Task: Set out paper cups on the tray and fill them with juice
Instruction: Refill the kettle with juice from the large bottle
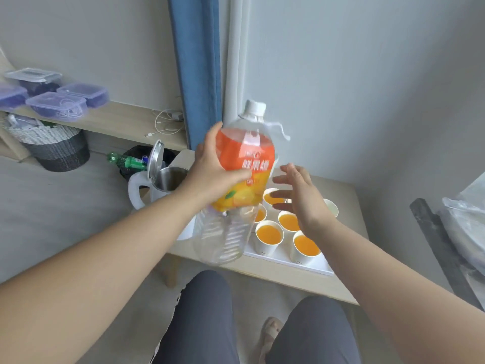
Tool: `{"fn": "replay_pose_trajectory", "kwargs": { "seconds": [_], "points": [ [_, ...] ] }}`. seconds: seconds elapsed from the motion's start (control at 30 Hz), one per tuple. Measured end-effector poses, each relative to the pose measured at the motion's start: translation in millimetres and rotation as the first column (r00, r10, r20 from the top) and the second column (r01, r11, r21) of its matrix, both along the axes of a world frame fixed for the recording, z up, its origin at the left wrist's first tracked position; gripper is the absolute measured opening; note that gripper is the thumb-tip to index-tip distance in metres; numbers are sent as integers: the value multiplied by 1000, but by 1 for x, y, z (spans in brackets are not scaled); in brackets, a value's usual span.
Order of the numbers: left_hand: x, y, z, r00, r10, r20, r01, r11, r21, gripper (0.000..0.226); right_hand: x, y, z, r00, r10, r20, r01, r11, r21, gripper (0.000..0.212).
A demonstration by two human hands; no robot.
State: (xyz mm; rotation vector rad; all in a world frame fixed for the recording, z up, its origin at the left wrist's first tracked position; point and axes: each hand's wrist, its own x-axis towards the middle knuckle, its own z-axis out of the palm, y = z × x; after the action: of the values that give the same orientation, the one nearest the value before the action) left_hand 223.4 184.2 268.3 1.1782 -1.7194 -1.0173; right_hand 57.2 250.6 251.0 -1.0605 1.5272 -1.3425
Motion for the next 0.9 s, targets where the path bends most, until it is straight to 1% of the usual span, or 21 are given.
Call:
{"fn": "replay_pose_trajectory", "kwargs": {
  "seconds": [0.03,0.1,0.2,0.27,0.37,0.5,0.53,0.6,0.67,0.7,0.8,0.9],
  "points": [
    [-4,-12,11,998,13,-54,-12,1000,18,109,2,-10,4,999,25,40,-26,999,25,22],
    [-12,-38,27,994,20,-109,-15,999,41,109,5,-34,11,997,80,12,-81,995,66,24],
    [-19,-83,44,999,5,-53,-2,998,63,117,2,-81,21,996,86,-8,-85,994,76,35],
    [-22,-119,56,1000,7,1,-7,997,78,119,-5,-122,25,998,70,11,-70,993,99,37],
    [-27,-168,69,990,25,142,-34,997,66,106,-10,-178,26,993,108,41,-113,984,139,32],
    [-37,-225,59,913,83,400,-73,997,-39,106,-2,-251,12,988,107,111,-126,976,177,32],
    [-38,-241,50,891,104,442,-86,994,-61,103,1,-270,5,987,96,131,-119,976,180,33],
    [-39,-262,36,868,125,481,-103,992,-71,102,7,-299,-11,983,61,172,-93,978,187,37],
    [-35,-290,16,883,100,459,-109,994,-8,106,10,-326,-27,980,55,193,-95,975,200,43],
    [-32,-307,4,901,85,424,-118,992,51,105,12,-341,-38,977,59,206,-102,973,208,43],
    [-21,-335,-23,957,57,285,-125,966,226,88,17,-369,-62,973,97,208,-141,968,209,48],
    [-17,-361,-46,972,83,220,-145,948,283,81,23,-394,-81,974,115,196,-160,959,235,54]
  ]
}}
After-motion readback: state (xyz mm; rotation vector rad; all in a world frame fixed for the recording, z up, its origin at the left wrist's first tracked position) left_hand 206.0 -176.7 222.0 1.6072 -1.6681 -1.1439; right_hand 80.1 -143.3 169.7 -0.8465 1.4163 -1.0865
